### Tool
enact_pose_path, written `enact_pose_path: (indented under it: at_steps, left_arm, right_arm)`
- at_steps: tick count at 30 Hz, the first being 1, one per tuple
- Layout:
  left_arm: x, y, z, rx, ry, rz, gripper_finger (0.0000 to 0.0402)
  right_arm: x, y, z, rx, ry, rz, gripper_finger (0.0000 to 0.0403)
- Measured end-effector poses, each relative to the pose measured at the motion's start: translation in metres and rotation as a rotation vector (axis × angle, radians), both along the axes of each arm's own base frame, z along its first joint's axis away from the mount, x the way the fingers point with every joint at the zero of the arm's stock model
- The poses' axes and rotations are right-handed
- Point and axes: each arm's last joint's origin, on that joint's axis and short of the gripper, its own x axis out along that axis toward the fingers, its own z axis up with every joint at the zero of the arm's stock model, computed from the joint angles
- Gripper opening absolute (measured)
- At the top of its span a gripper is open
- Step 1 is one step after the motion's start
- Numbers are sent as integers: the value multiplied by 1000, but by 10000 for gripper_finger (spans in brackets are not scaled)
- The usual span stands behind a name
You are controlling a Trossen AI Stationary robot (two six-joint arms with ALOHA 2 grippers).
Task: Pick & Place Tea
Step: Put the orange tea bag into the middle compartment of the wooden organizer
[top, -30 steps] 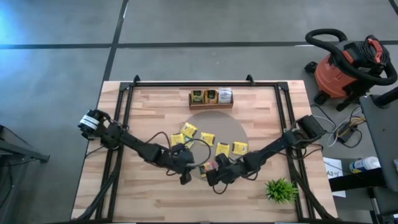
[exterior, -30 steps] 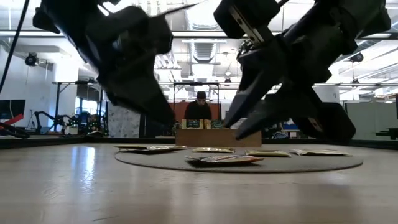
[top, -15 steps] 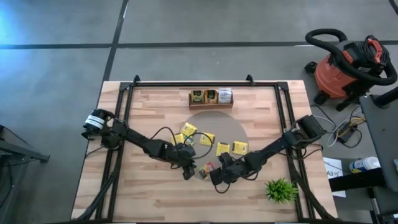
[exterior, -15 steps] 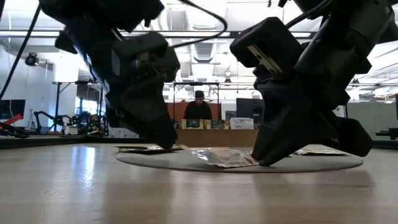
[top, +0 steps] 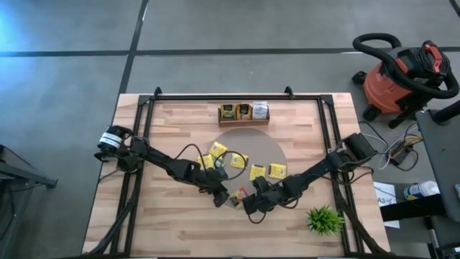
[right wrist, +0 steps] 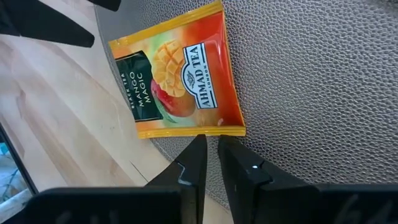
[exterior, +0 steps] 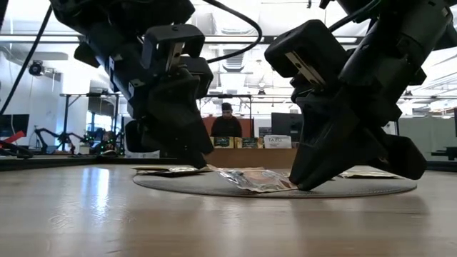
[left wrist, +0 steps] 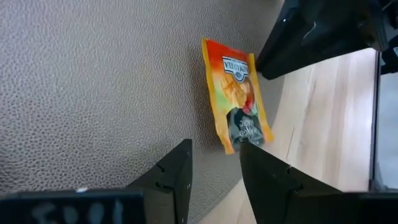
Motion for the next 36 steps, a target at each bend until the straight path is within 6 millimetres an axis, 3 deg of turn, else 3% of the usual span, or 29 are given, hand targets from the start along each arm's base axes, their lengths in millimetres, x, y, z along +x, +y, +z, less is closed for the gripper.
enact_pose_path:
  at_steps: [7,14,27,31,36]
  left_arm:
    - [3,1,-2,-29,-8,25,129]
    - [12,-3,-21,-128,13,50,129]
    - [17,-7,-16,-161,-45,21,127]
    - [17,-11,-14,-171,-52,-36,104]
    - [16,-14,-14,-172,-51,-66,47]
  right_arm:
    - [0,0,0,-8,-3,12,47]
    - [0,0,0,-6,-8,14,47]
    - [1,0,-1,-5,-12,13,47]
    - [1,0,-1,-5,-13,11,47]
    - [1,-1,-1,-11,-14,7,47]
